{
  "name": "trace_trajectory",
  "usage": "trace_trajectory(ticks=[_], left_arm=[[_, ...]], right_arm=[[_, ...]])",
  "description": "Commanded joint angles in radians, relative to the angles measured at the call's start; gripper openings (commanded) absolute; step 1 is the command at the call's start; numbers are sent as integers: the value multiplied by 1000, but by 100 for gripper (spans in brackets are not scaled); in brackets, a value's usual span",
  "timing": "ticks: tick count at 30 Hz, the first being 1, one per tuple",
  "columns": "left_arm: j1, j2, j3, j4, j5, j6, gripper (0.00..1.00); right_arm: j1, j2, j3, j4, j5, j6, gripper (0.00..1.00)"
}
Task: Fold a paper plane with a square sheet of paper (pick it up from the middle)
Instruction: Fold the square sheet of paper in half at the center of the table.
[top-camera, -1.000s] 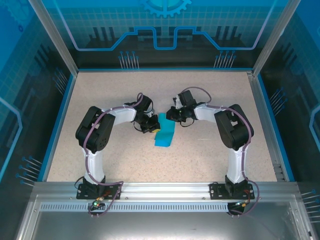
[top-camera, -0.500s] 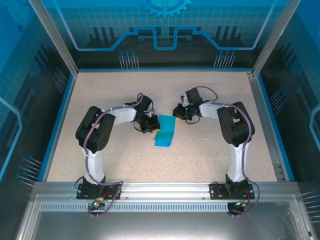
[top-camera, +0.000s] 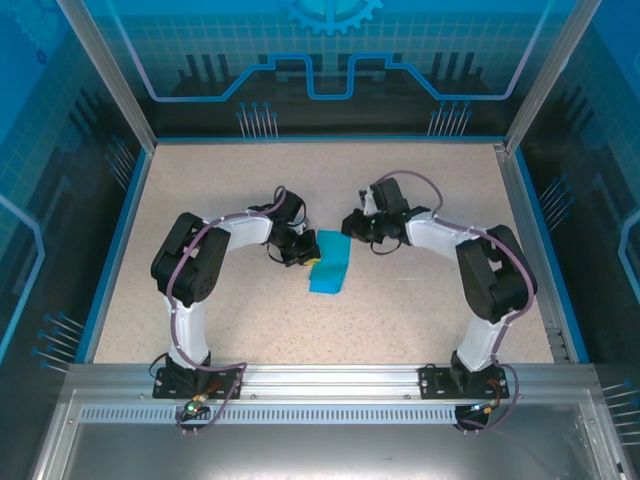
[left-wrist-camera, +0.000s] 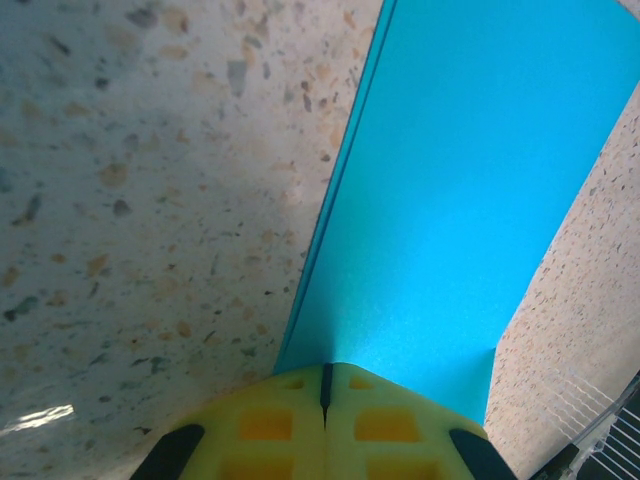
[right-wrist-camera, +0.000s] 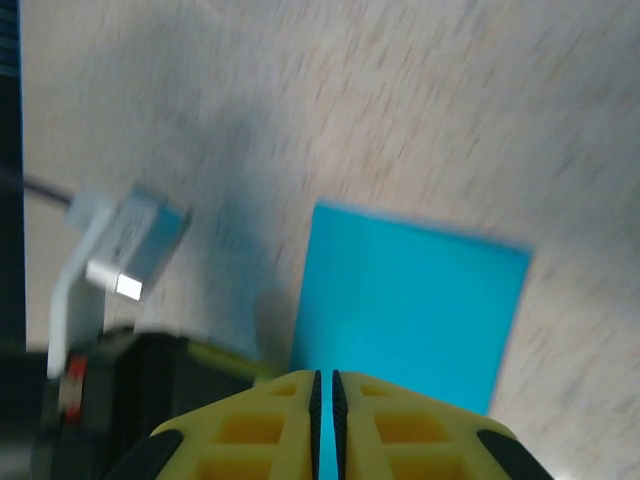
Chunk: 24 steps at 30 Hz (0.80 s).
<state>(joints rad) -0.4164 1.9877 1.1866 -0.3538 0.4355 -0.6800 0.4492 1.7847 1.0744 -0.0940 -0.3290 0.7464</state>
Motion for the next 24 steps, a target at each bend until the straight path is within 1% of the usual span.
trace_trajectory(ticks=[1,4,8,11,17,24], left_arm=[[-1,86,-76,-106,-161,-3,0],[0,88,-76,-93,-161,-7,0],[-1,89,-76,-88,-164,-7,0],[0,90,-80,-86,-165,-5,0],[-1,92,-87,-82,-170,-6,0],[-2,95,-88,-81,-170,-8,0]], right_arm=[[40,-37,-78,-45,-31,76,14],[72,-28,-95,-46,-60,92,14],[101,-1,-125,-4,-88,130,13],[103,19,-160,36,-121,160,13],[104,53,-183,47,-170,156,14],[104,78,-208,57,-193,149,14]])
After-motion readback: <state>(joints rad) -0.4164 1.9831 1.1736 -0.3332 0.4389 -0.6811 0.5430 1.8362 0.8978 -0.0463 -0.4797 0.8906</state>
